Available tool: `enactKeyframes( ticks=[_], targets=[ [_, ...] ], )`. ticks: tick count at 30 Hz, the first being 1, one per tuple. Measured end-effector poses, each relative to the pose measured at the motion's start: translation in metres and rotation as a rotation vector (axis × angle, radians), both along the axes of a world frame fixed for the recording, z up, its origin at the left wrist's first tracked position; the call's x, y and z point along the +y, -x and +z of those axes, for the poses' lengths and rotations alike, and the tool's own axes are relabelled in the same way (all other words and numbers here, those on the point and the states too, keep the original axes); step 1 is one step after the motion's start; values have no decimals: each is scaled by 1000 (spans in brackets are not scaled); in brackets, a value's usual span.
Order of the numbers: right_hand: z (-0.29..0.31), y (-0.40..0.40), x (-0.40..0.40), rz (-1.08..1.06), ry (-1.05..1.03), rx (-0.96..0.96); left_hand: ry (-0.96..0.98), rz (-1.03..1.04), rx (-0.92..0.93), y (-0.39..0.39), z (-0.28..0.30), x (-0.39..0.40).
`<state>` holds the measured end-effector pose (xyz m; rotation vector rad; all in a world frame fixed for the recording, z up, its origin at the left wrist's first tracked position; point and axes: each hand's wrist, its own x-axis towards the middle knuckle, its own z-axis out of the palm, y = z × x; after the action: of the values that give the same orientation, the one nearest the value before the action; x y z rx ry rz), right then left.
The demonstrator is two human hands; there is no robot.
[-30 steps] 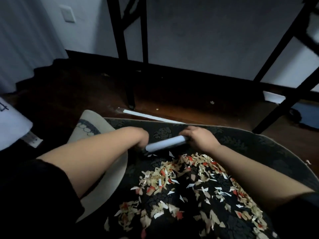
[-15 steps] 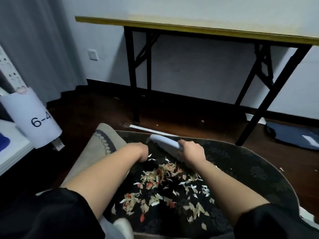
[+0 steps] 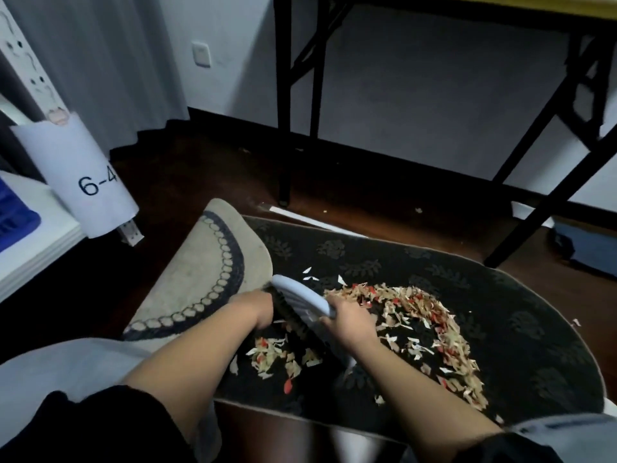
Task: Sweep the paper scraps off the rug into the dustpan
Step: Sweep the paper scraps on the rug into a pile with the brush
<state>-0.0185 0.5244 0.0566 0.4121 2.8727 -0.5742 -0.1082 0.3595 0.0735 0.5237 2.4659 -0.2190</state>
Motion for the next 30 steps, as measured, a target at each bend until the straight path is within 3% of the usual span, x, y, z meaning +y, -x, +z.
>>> enactKeyframes(
  ticks=[7, 12, 24, 30],
  targets=[
    [-65, 8, -33, 74, 76, -153, 99, 141, -73, 9, -72, -26],
    [-87, 16, -19, -26, 49, -153, 71, 163, -122, 13, -98, -25],
    [-88, 6, 55, -365, 31, -126, 94, 131, -177, 11, -117, -14],
    [-72, 7, 57, -338, 78, 12, 90, 147, -168, 12, -120, -15]
  ],
)
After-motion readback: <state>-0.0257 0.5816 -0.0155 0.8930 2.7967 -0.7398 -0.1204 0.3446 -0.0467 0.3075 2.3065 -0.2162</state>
